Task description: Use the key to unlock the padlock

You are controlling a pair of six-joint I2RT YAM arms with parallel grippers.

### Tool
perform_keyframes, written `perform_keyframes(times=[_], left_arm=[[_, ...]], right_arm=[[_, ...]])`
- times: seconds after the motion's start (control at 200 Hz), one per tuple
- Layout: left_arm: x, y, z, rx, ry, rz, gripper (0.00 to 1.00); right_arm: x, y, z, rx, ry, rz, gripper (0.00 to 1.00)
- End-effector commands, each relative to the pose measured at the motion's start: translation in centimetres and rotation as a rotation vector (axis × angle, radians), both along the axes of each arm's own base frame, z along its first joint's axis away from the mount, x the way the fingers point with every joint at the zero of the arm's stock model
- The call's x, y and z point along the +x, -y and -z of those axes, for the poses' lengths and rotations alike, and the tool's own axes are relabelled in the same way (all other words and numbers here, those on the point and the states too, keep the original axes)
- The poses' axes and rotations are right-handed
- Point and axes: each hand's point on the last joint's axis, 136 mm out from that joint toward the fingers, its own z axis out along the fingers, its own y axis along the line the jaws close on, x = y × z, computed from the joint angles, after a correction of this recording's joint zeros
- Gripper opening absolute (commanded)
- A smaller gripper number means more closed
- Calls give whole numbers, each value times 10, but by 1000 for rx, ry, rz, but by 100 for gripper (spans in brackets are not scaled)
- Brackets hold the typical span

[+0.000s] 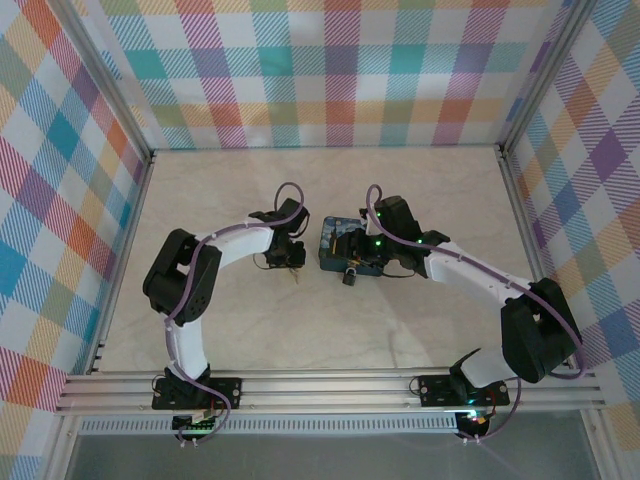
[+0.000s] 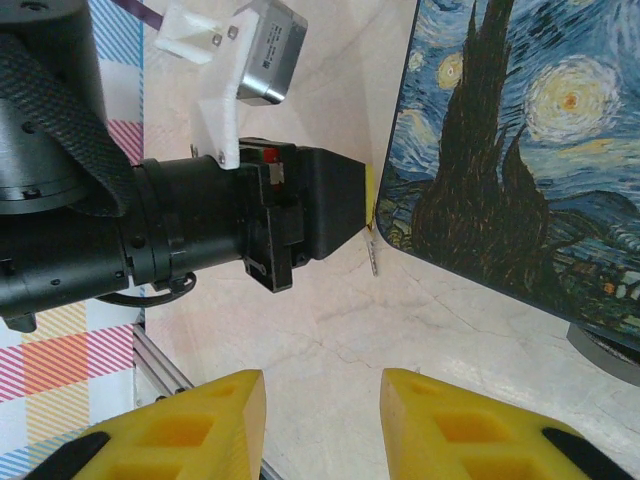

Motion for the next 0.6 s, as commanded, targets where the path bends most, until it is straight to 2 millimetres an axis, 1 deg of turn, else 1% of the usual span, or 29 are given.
perform_keyframes(times=[0.0, 0.245, 0.41, 0.49, 0.52, 0.595], left_arm=[[2, 6, -1, 17, 11, 39, 20], [-1, 10, 4, 13, -8, 44, 13], [-2, 5, 6, 29, -10, 16, 4], [-1, 5, 0, 27, -4, 5, 0], [-1, 4, -3, 25, -2, -1, 0], [1, 6, -18, 10, 17, -12, 0]], right_arm=[[0, -5, -10, 28, 15, -13, 35], [-2, -5, -8, 33, 8, -12, 35], [-2, -5, -7, 33, 5, -14, 34], [-4, -5, -8, 32, 6, -21, 34], [-4, -4, -7, 28, 7, -23, 34], [-5, -4, -8, 19, 15, -34, 34]])
